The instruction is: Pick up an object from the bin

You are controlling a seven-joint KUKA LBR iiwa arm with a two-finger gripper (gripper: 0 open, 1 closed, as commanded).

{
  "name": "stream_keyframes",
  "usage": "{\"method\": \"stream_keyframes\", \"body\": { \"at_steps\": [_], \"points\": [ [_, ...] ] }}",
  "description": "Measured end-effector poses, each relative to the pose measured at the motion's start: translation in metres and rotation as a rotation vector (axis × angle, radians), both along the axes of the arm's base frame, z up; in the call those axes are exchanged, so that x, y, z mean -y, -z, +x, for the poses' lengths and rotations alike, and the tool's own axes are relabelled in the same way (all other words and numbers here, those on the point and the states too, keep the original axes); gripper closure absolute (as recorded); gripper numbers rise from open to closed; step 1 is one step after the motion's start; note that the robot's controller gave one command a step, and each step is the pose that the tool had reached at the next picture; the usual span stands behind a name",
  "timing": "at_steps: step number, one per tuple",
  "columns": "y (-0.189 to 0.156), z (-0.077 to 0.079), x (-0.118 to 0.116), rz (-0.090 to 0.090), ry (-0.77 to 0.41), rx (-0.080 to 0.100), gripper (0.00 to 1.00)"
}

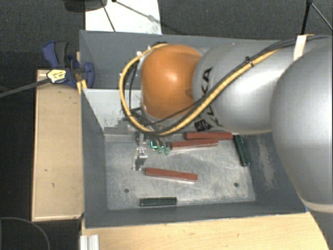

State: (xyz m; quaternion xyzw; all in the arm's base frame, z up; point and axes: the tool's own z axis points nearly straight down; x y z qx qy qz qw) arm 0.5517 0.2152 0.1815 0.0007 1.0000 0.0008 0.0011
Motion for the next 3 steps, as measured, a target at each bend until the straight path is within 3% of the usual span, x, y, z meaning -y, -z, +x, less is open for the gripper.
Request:
{"method": "stream_keyframes", "body": {
  "at_steps": [1,2,3],
  "points": [
    [0.108,-0.021,0.065,0.002,-0.194,0.003,1.0],
    [0.108,-0.021,0.065,0.002,-0.193,0.003,1.0],
    [-0.072,-0.013,0.063,0.0,-0.198,0.007,1.0]
  ]
}}
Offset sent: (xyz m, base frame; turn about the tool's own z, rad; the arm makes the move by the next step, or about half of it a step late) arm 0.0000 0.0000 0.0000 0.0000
